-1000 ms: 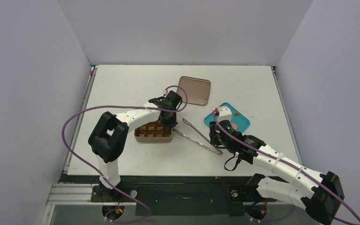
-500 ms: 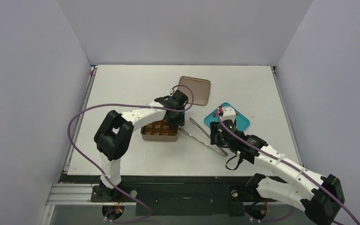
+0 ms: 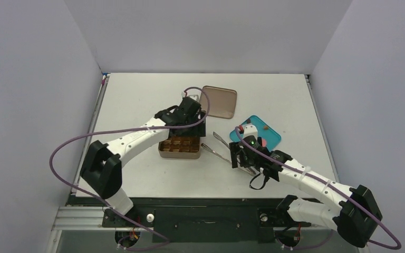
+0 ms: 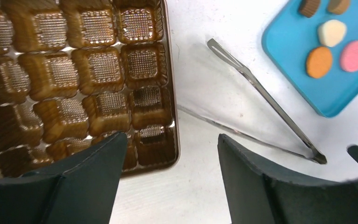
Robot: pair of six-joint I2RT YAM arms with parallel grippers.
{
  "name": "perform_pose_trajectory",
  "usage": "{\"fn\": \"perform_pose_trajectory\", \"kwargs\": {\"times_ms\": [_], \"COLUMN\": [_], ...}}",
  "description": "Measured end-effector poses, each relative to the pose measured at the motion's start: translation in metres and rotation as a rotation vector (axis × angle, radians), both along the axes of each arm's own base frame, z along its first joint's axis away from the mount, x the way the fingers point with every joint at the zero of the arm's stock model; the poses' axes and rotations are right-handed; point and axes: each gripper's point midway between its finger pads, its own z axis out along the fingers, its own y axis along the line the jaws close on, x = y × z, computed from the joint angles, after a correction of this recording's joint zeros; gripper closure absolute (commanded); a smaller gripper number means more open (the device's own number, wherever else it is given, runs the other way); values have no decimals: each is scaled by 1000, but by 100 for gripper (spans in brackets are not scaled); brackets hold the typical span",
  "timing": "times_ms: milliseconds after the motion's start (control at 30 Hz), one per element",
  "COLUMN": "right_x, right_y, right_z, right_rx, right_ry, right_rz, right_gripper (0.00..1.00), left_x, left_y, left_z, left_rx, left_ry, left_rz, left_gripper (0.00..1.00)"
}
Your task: Pack the cookies
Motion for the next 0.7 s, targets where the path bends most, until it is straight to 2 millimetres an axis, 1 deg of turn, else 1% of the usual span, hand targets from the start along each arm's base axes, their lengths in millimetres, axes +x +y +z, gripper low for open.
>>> {"fn": "perform_pose_trajectory", "kwargs": {"times_ms": [67, 167, 267, 333, 400, 433, 500, 600, 700], "right_x": [-2, -1, 0, 0, 0, 1, 4, 9, 9], "right_y": [0, 4, 8, 8, 8, 8, 9, 12, 14], "right_z": [-4, -9, -20, -28, -33, -34, -33, -33, -38], "right_rx": [-4, -5, -19, -37, -44, -42, -35, -23, -30], "right_ry": [10, 20, 47, 71, 86, 87, 80, 69, 79], "right_rz": [12, 26, 39, 42, 46, 46, 48, 52, 64], "right_gripper": [22, 20, 15, 14, 13, 13, 13, 13, 13], "left_x": [-6, -14, -23, -30, -37, -40, -46, -54, -58], "left_y": [6, 16, 27, 35, 41, 45, 52, 60, 68], "left_z": [15, 34, 50, 62, 73, 78, 87, 97, 108], "left_rx": [-17, -34, -48, -59, -72, -79, -88, -94, -96], "left_ry": [-32, -78, -121, -153, -188, -204, -236, -275, -314], "left_rz": [-4, -12, -20, -31, -43, -47, -58, -70, -77], "left_gripper": [22, 17, 12, 7, 1, 2, 3, 3, 3]}}
